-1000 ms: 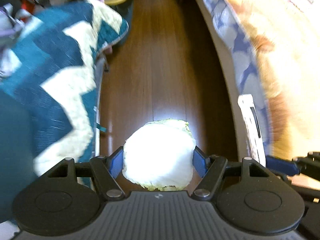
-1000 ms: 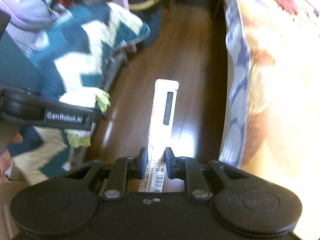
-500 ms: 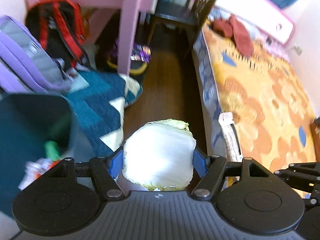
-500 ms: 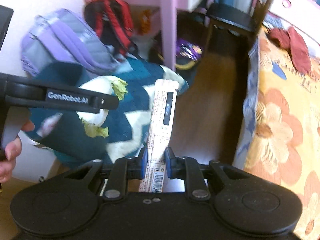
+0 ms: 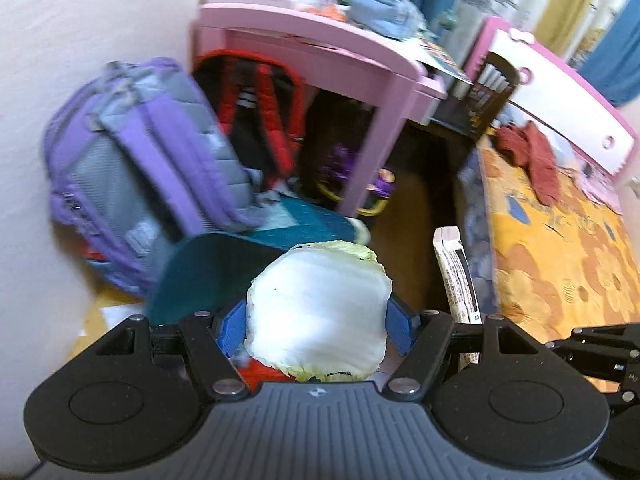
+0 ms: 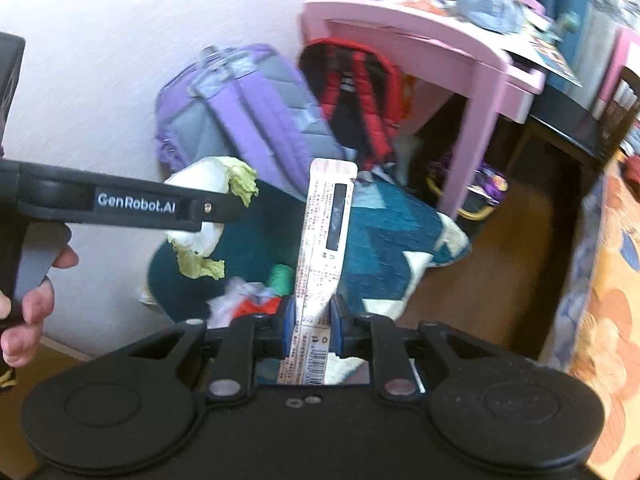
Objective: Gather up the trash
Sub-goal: 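Carry the wrapper ball and paper strip up over the wastebasket with both tools, then open both tools to drop the wrapper ball and paper strip into the wastebasket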
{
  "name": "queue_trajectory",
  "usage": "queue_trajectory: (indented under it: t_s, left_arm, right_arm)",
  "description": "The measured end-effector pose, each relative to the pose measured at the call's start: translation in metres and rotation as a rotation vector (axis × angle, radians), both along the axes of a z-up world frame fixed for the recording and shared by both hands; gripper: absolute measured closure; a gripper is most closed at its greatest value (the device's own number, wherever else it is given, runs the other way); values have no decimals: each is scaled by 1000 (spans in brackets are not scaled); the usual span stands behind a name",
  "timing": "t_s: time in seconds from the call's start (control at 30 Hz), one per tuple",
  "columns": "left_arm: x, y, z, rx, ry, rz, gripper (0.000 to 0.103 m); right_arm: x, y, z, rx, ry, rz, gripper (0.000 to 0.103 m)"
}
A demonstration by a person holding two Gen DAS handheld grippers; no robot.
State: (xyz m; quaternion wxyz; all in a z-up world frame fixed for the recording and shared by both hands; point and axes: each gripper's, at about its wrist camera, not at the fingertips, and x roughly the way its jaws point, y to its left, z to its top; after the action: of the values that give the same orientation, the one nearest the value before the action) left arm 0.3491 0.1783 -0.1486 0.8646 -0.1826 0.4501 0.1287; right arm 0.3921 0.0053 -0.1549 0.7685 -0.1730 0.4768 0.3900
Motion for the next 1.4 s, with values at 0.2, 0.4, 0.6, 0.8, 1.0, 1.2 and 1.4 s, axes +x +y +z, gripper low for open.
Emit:
queue_trajectory:
  t_s: [0.2,0.4,0.6,0.8,1.0,1.2,1.4]
  left_arm:
    - [-13,54,-26,-5,81,50,33]
    - [-8,80,-70,-14,175,28,33]
    - [0,87,-98,-82,222,11,33]
    - [12,84,-122,-100,271,-33,33]
    - [17,77,-143,-121,322,-57,33]
    - [17,69,-155,-131,343,-75,32]
    - [15,67,-157,-153,344,-68,30]
  right_arm:
    - [0,65,-30,-60,51,38,86]
    - [6,103,-80,-130,147,29,86]
    - [0,114,-114,-208,169,44,86]
    - [-4,121,-136,-274,154,50,86]
    - [-11,124,-150,-307,153,62,86]
    - [-19,123,-156,-329,161,58,80]
    - [-21,113,-149,-307,162,40,77]
